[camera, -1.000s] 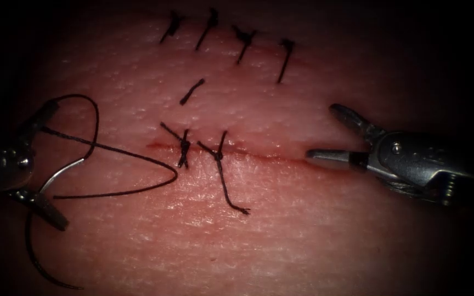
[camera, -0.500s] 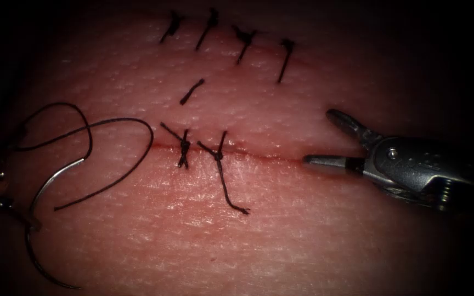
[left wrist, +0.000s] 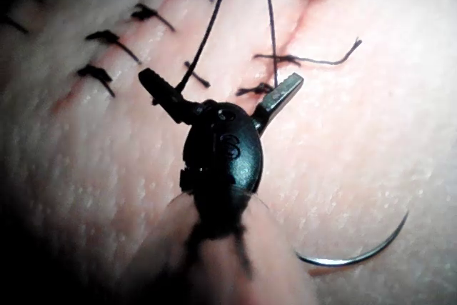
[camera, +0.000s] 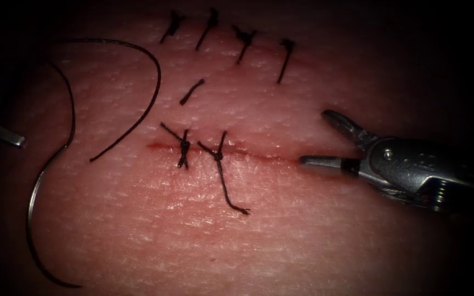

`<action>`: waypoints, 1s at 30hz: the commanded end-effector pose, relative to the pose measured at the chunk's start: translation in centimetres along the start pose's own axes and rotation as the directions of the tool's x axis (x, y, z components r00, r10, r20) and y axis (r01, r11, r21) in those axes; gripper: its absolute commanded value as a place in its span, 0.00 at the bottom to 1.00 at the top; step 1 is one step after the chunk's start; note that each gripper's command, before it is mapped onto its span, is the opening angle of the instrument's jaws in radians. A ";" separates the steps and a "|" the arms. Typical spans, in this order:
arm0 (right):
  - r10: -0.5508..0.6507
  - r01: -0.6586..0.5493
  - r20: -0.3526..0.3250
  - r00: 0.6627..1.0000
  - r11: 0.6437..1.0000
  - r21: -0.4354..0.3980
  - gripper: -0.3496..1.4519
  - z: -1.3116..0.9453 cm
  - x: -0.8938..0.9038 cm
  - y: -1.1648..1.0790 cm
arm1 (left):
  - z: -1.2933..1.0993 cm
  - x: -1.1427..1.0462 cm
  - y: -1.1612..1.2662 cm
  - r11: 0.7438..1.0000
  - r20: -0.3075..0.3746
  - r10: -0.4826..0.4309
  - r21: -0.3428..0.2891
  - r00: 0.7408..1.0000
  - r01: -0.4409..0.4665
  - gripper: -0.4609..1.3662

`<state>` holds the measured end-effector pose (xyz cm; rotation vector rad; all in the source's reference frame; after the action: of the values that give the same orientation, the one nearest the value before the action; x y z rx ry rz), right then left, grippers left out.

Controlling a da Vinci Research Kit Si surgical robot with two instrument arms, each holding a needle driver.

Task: Wound Closure
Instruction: Set the suture down onto the skin with the left hand.

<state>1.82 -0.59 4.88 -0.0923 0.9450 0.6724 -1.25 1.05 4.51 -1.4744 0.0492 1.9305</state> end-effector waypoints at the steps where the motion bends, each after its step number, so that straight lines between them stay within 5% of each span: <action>1: 0.000 0.000 0.000 1.000 1.000 0.009 0.99 0.00 0.00 0.00 | -0.01 0.06 0.00 1.000 -0.010 0.010 -0.011 1.000 -0.010 1.00; 9: 0.000 0.000 0.000 1.000 1.000 0.009 0.99 0.00 0.01 0.00 | -0.15 0.83 0.07 0.997 0.013 0.083 -0.007 0.996 -0.083 1.00; 14: 0.003 -0.003 -0.005 1.000 1.000 0.023 0.99 0.02 0.05 -0.04 | 0.13 0.90 0.10 0.986 0.092 0.165 -0.015 0.982 -0.165 1.00; 18: 0.007 -0.007 -0.001 1.000 1.000 0.029 0.98 -0.02 0.09 -0.05 | 0.46 0.60 0.11 0.980 0.149 0.197 -0.023 0.969 -0.196 1.00; 22: 0.009 -0.009 0.000 1.000 0.999 0.033 0.98 -0.07 0.11 -0.03 | 0.80 -0.01 0.11 0.984 0.227 0.180 -0.031 0.957 -0.177 1.00; 26: 0.008 -0.008 -0.001 1.000 0.999 0.035 0.97 -0.07 0.10 -0.03 | 0.95 -0.37 0.27 0.987 0.199 0.153 -0.074 0.968 -0.140 0.99; 30: 0.006 -0.006 -0.002 1.000 0.999 0.035 0.97 -0.08 0.09 -0.04 | 1.02 -0.46 0.52 0.986 0.168 0.155 -0.092 0.974 -0.141 0.97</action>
<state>1.82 -0.60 4.76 -0.0674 0.9547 0.6672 -2.42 0.77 5.04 -1.3880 0.0002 2.1992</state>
